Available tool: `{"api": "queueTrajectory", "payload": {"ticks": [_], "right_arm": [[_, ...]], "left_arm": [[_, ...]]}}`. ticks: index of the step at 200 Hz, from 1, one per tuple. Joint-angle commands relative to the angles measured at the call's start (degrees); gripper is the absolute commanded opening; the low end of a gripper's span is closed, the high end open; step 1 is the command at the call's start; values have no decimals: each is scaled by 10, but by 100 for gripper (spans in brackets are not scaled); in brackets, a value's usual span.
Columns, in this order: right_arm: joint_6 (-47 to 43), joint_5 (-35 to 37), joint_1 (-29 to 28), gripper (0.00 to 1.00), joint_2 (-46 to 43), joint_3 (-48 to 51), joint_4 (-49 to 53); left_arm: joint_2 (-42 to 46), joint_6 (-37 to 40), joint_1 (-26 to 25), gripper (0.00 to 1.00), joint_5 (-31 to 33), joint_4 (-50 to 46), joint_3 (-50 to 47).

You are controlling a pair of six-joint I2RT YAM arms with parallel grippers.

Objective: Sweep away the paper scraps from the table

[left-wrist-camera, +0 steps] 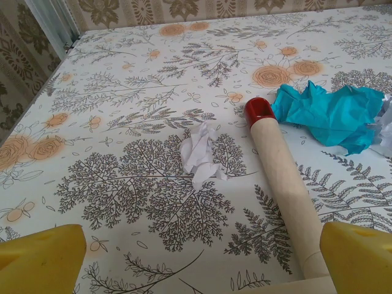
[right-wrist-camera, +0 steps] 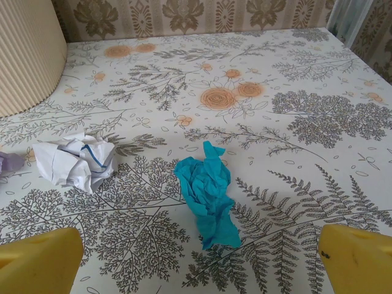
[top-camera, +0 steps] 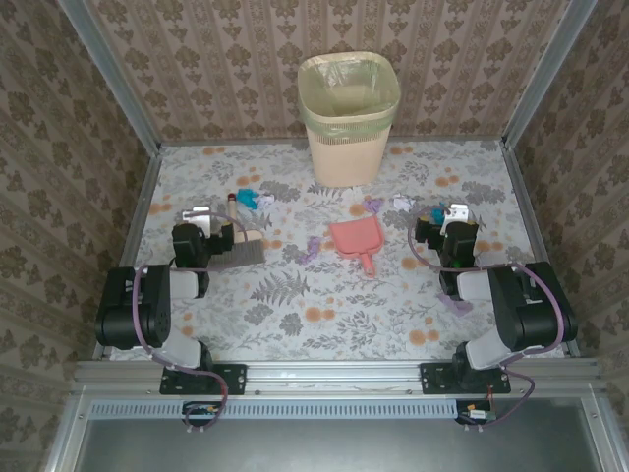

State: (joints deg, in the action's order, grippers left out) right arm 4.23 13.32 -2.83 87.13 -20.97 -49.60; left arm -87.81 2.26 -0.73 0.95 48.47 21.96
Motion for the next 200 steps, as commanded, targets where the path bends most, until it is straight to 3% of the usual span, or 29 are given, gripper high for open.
{"api": "queueTrajectory", "payload": {"ticks": [1, 200], "right_arm": [[-7, 8, -2, 100, 6, -13, -16], [-7, 8, -2, 100, 6, -14, -16]], "left_arm": [[-6, 9, -2, 100, 1, 12, 12], [-6, 11, -2, 100, 1, 12, 12]]}}
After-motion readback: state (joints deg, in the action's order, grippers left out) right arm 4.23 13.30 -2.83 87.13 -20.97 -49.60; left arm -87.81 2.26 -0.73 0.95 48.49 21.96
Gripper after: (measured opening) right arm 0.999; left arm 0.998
